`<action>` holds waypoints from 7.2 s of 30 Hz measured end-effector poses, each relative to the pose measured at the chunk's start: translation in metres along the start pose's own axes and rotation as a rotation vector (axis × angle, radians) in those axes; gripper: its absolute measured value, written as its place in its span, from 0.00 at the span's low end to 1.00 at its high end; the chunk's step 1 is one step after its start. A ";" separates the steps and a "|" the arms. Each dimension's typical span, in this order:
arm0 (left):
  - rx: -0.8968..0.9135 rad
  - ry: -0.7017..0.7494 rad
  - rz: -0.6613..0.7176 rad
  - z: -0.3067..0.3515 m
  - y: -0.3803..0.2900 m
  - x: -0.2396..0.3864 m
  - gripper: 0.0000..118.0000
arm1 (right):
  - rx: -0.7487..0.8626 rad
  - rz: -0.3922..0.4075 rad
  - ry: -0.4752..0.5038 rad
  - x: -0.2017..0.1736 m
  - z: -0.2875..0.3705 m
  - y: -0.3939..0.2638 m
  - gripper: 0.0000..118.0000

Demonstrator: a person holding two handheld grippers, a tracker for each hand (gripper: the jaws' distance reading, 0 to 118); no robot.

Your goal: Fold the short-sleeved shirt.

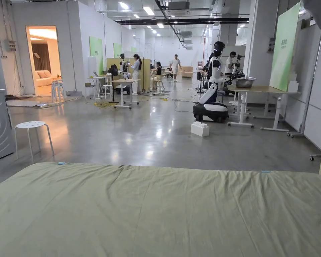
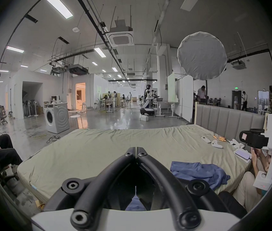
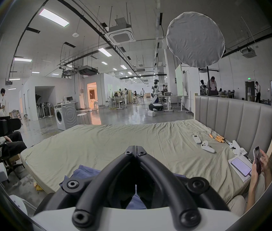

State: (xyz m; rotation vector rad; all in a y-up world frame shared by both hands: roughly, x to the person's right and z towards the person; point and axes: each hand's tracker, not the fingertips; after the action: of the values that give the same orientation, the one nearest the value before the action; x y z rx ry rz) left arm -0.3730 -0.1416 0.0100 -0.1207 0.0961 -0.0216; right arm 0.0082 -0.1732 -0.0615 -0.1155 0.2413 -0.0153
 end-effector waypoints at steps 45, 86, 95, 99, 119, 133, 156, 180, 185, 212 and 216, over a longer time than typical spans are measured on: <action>-1.116 0.194 -0.330 -0.397 -0.204 -0.011 0.07 | -0.411 -0.058 -0.125 0.055 -0.051 -0.097 0.00; -0.665 -0.269 0.496 -0.305 -0.120 -0.082 0.07 | -0.583 -0.388 0.234 0.157 -0.288 -0.054 0.02; -0.289 -0.382 0.415 -0.195 0.074 -0.097 0.07 | -0.139 -0.387 0.222 0.160 -0.180 0.108 0.02; -0.141 -0.356 0.378 -0.165 0.143 -0.100 0.07 | -0.007 -0.404 0.248 0.155 -0.155 0.171 0.02; 0.075 -0.250 0.393 -0.138 0.257 -0.145 0.07 | 0.227 -0.374 0.120 0.171 -0.120 0.326 0.02; 0.052 -0.235 0.394 -0.184 0.257 -0.157 0.07 | 0.222 -0.361 0.122 0.171 -0.150 0.332 0.02; -0.013 -0.115 0.374 -0.330 0.263 -0.164 0.07 | 0.213 -0.331 0.149 0.156 -0.294 0.353 0.02; -0.150 -0.212 0.474 -0.411 0.132 -0.158 0.07 | 0.068 -0.433 0.165 0.151 -0.356 0.217 0.02; -0.183 -0.244 0.533 -0.390 0.087 -0.157 0.07 | 0.011 -0.462 0.163 0.171 -0.349 0.161 0.02; -0.585 -0.320 0.627 -0.145 -0.227 -0.147 0.07 | -0.537 -0.642 -0.031 0.201 -0.076 -0.206 0.01; -0.626 -0.304 0.640 -0.160 -0.257 -0.164 0.07 | -0.587 -0.630 -0.080 0.202 -0.073 -0.226 0.01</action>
State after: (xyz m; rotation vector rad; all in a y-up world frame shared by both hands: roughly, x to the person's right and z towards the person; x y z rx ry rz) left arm -0.5556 -0.4114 -0.1011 -0.7105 -0.1695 0.6686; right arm 0.1861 -0.4117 -0.1541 -0.7721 0.1152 -0.5679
